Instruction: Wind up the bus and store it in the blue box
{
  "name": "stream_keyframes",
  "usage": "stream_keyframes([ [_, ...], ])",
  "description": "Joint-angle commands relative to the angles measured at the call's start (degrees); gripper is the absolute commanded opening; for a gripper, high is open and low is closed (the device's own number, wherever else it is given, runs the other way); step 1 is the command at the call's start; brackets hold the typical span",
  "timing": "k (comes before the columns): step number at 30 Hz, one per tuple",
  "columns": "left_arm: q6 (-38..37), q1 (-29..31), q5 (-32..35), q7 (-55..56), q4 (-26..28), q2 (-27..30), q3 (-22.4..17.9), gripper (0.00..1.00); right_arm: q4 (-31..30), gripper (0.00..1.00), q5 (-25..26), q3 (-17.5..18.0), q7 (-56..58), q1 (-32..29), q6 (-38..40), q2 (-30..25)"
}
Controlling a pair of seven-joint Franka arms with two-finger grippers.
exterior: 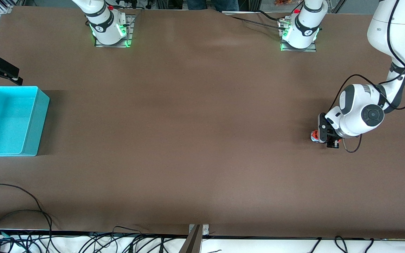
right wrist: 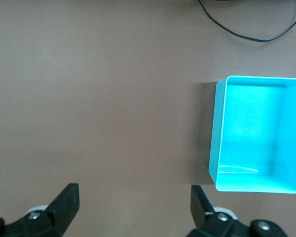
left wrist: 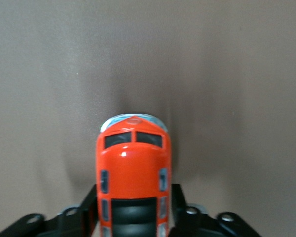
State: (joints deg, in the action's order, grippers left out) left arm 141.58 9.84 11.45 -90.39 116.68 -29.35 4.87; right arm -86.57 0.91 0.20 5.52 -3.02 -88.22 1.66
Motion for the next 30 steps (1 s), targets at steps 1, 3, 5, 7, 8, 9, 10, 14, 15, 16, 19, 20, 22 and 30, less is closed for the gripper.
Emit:
stream_keyframes([
  [1,0.63,0.44,1.65,-0.41,0.13,0.17,0.23,0.37,1.14,1.00,-0.21,0.07,0.54,-0.23,0.42,0.28],
  [3,0.63,0.53,1.56,-0.06,0.13,0.17,0.14,0.37,1.14,1.00,-0.21,-0.02,0.45,-0.23,0.42,0.28],
  [5,0.63,0.62,1.03,0.21,0.22,0.08,0.14,0.37,1.14,1.00,-0.21,0.07,0.45,-0.23,0.42,0.28],
  [7,0.63,0.62,0.85,0.47,0.22,0.08,0.14,0.37,1.14,1.00,-0.21,-0.02,0.45,-0.23,0.51,0.28],
  [8,0.63,0.62,0.85,0.82,0.13,0.08,0.14,0.37,1.14,1.00,-0.21,-0.02,0.45,-0.23,0.42,0.28],
  [9,0.63,0.62,0.85,1.17,0.13,0.17,0.14,0.37,1.14,1.00,-0.21,-0.02,0.45,-0.23,0.51,0.28],
  [10,0.63,0.71,0.85,1.61,0.22,0.26,0.14,0.37,1.14,1.00,-0.21,-0.02,0.45,-0.23,0.51,0.28],
  [14,0.63,1.50,0.85,2.49,0.22,0.17,0.23,0.36,1.14,1.00,-0.21,-0.11,0.45,-0.23,0.51,0.28],
  [15,0.63,1.67,0.68,2.58,0.30,0.08,0.23,0.36,1.14,1.00,-0.12,-0.11,0.54,-0.23,0.51,0.28],
  [16,0.63,1.85,0.33,2.67,0.31,0.00,0.23,0.36,1.14,1.00,-0.12,-0.11,0.54,-0.32,0.51,0.28],
  [19,0.63,1.94,-0.03,2.76,0.31,-0.01,0.23,0.36,1.22,1.00,-0.20,-0.11,0.54,-0.32,0.51,0.28],
  [20,0.63,2.03,-0.03,2.76,0.31,-0.09,0.23,0.36,1.22,1.00,-0.29,-0.11,0.63,-0.32,0.51,0.19],
  [22,0.63,2.03,-0.03,2.67,0.31,-0.44,0.23,0.34,1.22,1.00,-0.29,-0.11,0.63,-0.32,0.51,0.10],
  [30,0.63,4.31,-0.03,2.06,0.22,-1.59,0.23,0.33,1.31,1.00,-0.38,0.07,0.63,-0.23,0.51,0.01],
])
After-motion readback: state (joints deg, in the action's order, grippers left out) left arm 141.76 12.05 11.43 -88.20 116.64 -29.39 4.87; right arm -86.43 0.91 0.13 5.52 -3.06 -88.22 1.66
